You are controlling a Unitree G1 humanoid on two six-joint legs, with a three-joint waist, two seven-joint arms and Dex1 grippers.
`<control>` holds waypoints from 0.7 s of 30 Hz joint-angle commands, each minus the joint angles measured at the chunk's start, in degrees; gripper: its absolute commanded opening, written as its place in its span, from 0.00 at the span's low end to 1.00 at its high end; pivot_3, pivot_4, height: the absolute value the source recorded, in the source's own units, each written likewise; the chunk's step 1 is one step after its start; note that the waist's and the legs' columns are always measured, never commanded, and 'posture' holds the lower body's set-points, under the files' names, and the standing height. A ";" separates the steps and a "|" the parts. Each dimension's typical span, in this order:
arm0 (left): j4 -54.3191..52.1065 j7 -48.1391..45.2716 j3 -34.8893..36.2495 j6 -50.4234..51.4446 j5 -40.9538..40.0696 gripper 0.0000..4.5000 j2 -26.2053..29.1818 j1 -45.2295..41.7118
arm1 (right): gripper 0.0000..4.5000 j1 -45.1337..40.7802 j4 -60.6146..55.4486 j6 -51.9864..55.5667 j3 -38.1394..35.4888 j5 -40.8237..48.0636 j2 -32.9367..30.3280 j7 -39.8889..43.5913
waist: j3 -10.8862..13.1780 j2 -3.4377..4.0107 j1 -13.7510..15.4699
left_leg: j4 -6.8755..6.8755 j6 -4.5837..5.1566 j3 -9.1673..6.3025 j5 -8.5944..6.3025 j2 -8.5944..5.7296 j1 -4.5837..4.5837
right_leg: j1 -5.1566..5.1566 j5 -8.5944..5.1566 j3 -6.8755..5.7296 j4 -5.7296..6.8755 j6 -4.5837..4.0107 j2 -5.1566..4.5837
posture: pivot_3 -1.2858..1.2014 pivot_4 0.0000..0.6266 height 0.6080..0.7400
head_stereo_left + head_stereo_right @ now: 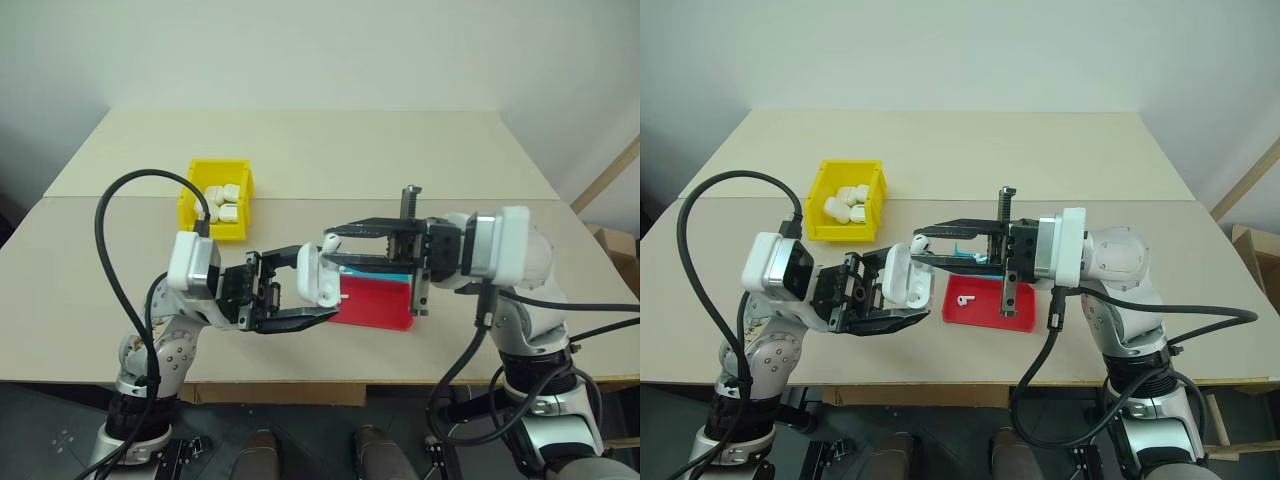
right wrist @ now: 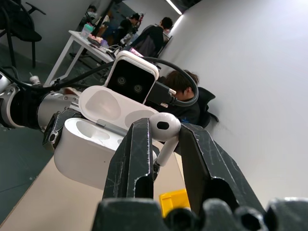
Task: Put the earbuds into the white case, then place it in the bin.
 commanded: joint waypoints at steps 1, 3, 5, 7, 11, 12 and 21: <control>-0.90 0.65 0.41 -0.33 -0.53 0.62 0.05 -0.70 | 0.14 -0.49 -2.69 -0.95 -1.48 2.04 0.21 -0.88 | 0.00 0.00 0.00 | 0.00 0.00 0.00 0.00 0.00 0.00 | 0.00 0.00 0.00 0.00 0.00 0.00 | 0.52 0.24 1.00; -0.92 0.73 0.37 -0.25 -0.52 0.62 0.09 -0.70 | 0.14 -0.61 -2.78 -0.99 -1.53 2.02 0.22 -1.10 | 0.00 0.00 0.00 | 0.00 0.00 0.00 0.00 0.00 0.00 | 0.00 0.00 0.00 0.00 0.00 0.00 | 0.52 0.24 1.00; -1.07 0.96 0.31 0.07 -0.60 0.62 0.25 -0.73 | 0.14 -0.74 -2.70 -1.27 -1.67 1.33 0.43 -1.87 | 0.00 0.00 0.00 | 0.00 0.00 0.00 0.00 0.00 0.00 | 0.00 0.00 0.00 0.00 0.00 0.00 | 0.52 0.24 1.00; -1.16 1.05 0.31 0.23 -0.67 0.62 0.35 -0.75 | 0.14 -0.95 -2.52 -1.40 -1.83 1.29 0.41 -2.08 | 0.00 0.00 0.00 | 0.00 0.00 0.00 0.00 0.00 0.00 | 0.00 0.00 0.00 0.00 0.00 0.00 | 0.52 0.24 1.00; -1.05 0.88 0.32 0.06 -0.60 0.62 0.37 -0.98 | 0.14 -0.77 -2.77 -1.21 -1.78 2.30 -0.36 -0.89 | 0.00 0.00 0.00 | 0.00 0.00 0.00 0.00 0.00 0.00 | 0.00 0.00 0.00 0.00 0.00 0.00 | 0.52 0.24 1.00; -1.04 0.85 0.33 0.03 -0.58 0.62 0.38 -1.04 | 0.14 -0.54 -2.71 -1.38 -1.50 2.16 -0.52 -0.46 | 0.00 0.00 0.00 | 0.00 0.00 0.00 0.00 0.00 0.00 | 0.00 0.00 0.00 0.00 0.00 0.00 | 0.52 0.24 1.00; -1.18 0.78 0.37 0.02 -0.57 0.62 0.49 -1.27 | 0.14 0.58 -1.62 -2.68 0.57 0.27 -0.11 0.52 | 0.00 0.00 -0.01 | 0.00 0.00 0.00 0.00 0.00 0.00 | 0.00 0.00 0.00 0.00 0.00 0.00 | 0.52 0.24 1.00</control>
